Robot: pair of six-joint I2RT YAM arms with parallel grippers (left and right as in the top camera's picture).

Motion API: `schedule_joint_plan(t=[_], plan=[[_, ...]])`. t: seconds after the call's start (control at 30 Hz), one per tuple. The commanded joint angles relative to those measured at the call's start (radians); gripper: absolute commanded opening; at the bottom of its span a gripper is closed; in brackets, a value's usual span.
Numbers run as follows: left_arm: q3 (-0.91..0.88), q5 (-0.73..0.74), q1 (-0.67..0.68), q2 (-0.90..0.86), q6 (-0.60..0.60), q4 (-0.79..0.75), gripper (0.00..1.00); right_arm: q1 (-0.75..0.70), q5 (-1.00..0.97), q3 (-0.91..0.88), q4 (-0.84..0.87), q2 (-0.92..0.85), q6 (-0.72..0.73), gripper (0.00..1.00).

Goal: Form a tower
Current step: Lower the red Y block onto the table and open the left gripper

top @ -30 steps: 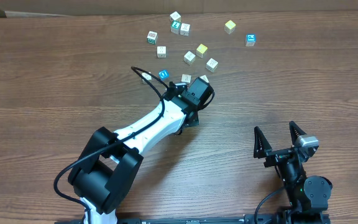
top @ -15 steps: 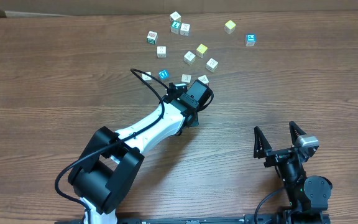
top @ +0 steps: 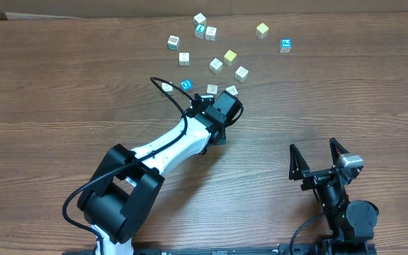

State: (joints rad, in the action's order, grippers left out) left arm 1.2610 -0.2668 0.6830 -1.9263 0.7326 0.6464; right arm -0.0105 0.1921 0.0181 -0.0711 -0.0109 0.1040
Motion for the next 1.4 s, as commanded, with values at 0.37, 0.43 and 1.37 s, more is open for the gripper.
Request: schedule_joint_plan(t=[0.37,0.43,1.37], plan=[[-0.005,0.059,-0.002,-0.004,-0.003,0.000,0.32,0.008,-0.007,-0.010,0.005,0.008,-0.001,1.00],[-0.005,0.059,-0.002,-0.004,-0.003,0.000,0.25,0.008,-0.007,-0.010,0.005,0.008,-0.001,1.00],[-0.005,0.057,-0.002,-0.004,0.001,-0.002,0.41,0.008,-0.007,-0.010,0.005,0.008,-0.001,1.00]])
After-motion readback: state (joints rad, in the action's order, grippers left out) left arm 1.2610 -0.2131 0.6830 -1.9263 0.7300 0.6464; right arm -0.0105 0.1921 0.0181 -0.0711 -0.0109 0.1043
